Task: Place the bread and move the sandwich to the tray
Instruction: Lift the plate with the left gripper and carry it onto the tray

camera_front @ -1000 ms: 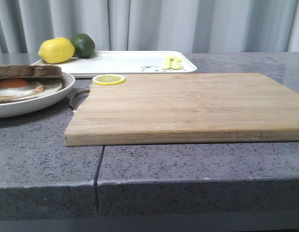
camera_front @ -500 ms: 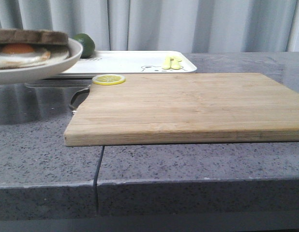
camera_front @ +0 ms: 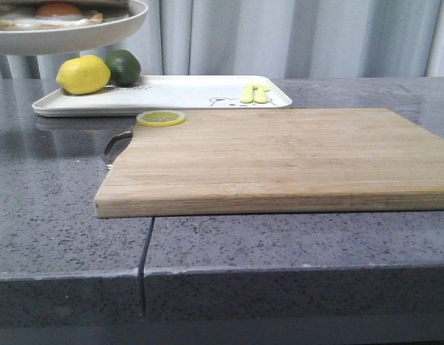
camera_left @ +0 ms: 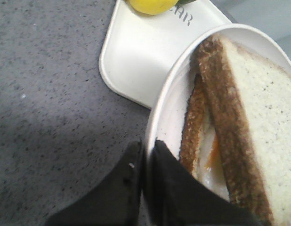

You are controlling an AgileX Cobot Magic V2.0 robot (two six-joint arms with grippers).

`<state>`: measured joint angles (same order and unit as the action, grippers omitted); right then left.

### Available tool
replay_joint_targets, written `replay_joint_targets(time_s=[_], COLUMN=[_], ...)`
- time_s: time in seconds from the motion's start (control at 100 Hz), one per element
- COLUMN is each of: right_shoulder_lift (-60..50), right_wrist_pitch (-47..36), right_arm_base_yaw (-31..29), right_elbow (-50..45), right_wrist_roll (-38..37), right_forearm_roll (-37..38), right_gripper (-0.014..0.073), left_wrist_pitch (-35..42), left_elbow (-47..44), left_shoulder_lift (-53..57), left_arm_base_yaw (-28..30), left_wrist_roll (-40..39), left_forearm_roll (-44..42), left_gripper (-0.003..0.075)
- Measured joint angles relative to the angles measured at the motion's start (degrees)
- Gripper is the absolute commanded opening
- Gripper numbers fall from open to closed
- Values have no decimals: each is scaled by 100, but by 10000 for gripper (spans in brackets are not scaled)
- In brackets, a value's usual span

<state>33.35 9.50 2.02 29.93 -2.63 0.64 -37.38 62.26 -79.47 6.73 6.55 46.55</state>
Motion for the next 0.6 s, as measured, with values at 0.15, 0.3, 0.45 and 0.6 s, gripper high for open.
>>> replay_joint_targets(time_s=[0.15,0.3,0.45,0.6], right_shoulder_lift=[0,0,0,0], right_wrist_pitch=[0,0,0,0], right_arm_base_yaw=[0,0,0,0], right_elbow=[0,0,0,0], right_wrist_roll=[0,0,0,0], right_forearm_roll=[0,0,0,0], right_gripper=[405,405,405,405], left_wrist_pitch=[-307,-409,-609,-878], left_elbow=[774,1430,2100,2741], left_shoulder_lift=[-627,-1239,-1855,-2506], left_arm_base_yaw=[-34,-186,-362,-454], left_wrist_roll=[36,36,48,58], left_forearm_roll=[0,0,0,54], left_gripper=[-20,-20,-20,-20])
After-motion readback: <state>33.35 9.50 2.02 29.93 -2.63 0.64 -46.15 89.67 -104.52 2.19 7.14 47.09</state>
